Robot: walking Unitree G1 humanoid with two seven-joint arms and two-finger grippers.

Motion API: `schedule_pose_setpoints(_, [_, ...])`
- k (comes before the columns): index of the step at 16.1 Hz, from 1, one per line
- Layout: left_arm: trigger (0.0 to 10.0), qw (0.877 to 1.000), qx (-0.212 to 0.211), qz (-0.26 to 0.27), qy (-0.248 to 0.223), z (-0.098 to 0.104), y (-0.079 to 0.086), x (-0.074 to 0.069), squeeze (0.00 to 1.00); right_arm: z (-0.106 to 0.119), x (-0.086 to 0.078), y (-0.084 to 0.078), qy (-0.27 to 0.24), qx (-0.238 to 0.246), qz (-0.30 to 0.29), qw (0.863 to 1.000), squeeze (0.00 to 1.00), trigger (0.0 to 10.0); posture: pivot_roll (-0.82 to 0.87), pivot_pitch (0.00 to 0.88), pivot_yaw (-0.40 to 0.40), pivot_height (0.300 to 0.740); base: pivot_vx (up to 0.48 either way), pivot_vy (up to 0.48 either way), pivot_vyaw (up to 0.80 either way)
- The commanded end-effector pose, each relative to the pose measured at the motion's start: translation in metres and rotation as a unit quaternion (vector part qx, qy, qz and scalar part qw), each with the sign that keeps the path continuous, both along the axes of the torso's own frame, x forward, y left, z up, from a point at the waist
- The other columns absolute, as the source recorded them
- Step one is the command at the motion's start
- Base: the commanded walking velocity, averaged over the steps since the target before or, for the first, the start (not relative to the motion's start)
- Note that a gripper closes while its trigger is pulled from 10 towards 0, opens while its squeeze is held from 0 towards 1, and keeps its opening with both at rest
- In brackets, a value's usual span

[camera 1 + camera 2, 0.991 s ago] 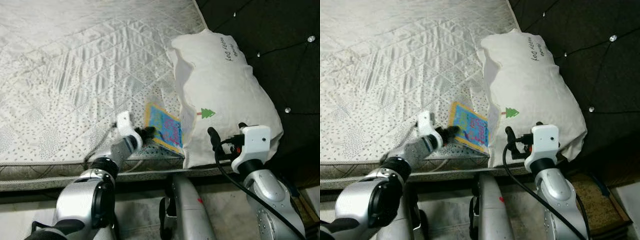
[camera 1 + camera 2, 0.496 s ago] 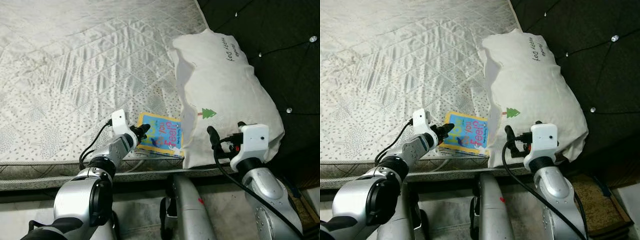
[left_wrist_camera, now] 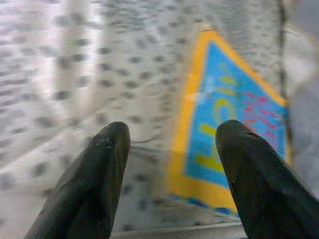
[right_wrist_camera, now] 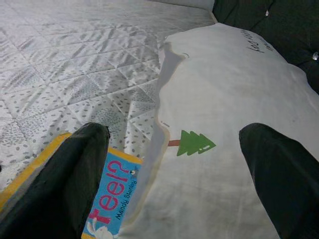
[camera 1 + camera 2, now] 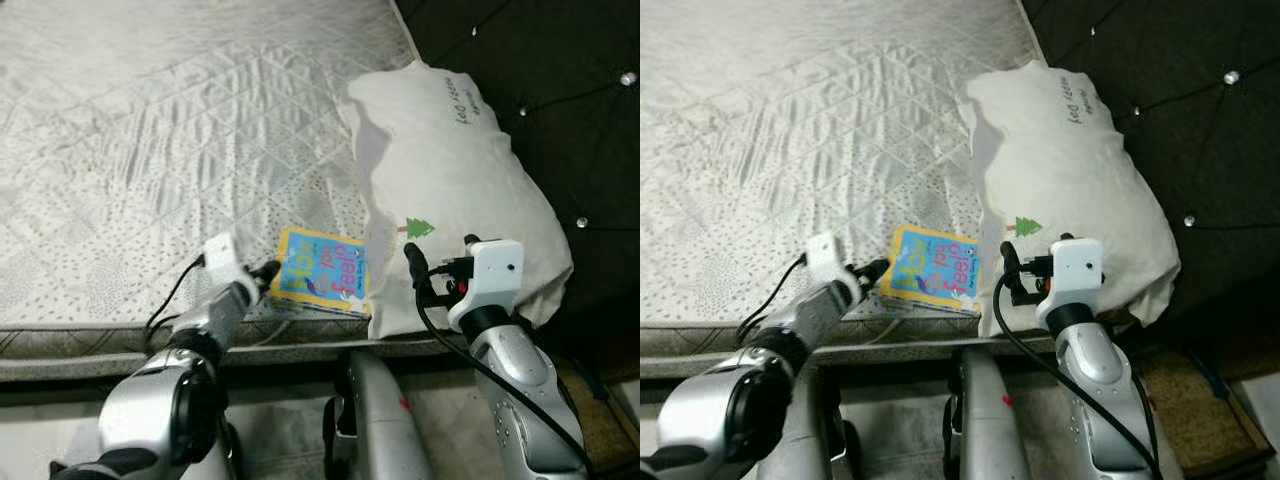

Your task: Clean up the room

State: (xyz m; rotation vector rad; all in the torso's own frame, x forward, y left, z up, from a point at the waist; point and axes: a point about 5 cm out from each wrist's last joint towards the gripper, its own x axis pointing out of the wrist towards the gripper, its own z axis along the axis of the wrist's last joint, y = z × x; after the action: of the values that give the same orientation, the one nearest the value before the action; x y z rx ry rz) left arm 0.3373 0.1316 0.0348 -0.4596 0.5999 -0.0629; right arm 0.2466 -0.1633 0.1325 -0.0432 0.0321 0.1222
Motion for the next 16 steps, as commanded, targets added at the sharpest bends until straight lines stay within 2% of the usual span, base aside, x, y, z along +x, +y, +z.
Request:
schedule_pose_setpoints(1, [10.0,1.0,0.005,-0.007,0.015,-0.006,-0.003,-0.005,1.0,-0.002,-0.004,-0.001,0.006,0.003,-0.002,1.0,0.0,10.0,-0.17,0.139,-0.075,0.597,0.0,0.0,0.0])
schedule_pose_setpoints(3, [10.0,0.999,0.033,-0.025,0.011,-0.007,-0.002,-0.005,1.0,-0.003,-0.016,0.0,0.015,0.021,0.004,1.0,0.0,10.0,-0.19,0.181,-0.067,0.577,0.0,0.0,0.0])
schedule_pose_setpoints(5, [10.0,0.999,0.039,-0.026,-0.011,0.0,-0.002,0.0,1.0,-0.007,-0.025,-0.002,0.028,0.015,-0.007,0.999,0.0,10.0,-0.2,0.206,-0.063,0.552,0.0,0.0,0.0])
schedule_pose_setpoints(6, [10.0,0.998,0.046,-0.026,-0.022,0.003,-0.001,0.002,0.96,-0.008,-0.03,-0.003,0.03,0.019,-0.011,0.999,0.0,10.0,-0.21,0.217,-0.061,0.537,0.0,0.0,0.0])
schedule_pose_setpoints(7, [10.0,0.998,0.046,-0.025,-0.023,0.004,-0.001,0.003,0.2,-0.008,-0.032,-0.004,0.033,0.016,-0.015,0.999,0.0,10.0,-0.21,0.223,-0.06,0.537,0.0,0.0,0.0])
schedule_pose_setpoints(9, [10.0,0.998,0.047,-0.028,-0.022,0.005,-0.001,0.004,0.0,-0.006,-0.035,-0.005,0.036,0.013,-0.02,0.999,0.0,10.0,-0.23,0.237,-0.063,0.537,0.0,0.0,0.0])
schedule_pose_setpoints(14, [10.0,0.996,0.071,-0.047,0.0,0.001,-0.005,0.001,0.0,-0.005,-0.04,-0.009,0.042,0.005,-0.028,0.999,0.0,10.0,-0.24,0.24,-0.064,0.537,0.0,0.0,0.0])
schedule_pose_setpoints(16, [10.0,0.997,0.062,-0.037,-0.018,0.006,-0.008,0.005,0.0,-0.005,-0.04,-0.009,0.043,0.003,-0.03,0.999,0.0,10.0,-0.24,0.236,-0.063,0.537,0.0,0.0,0.0])
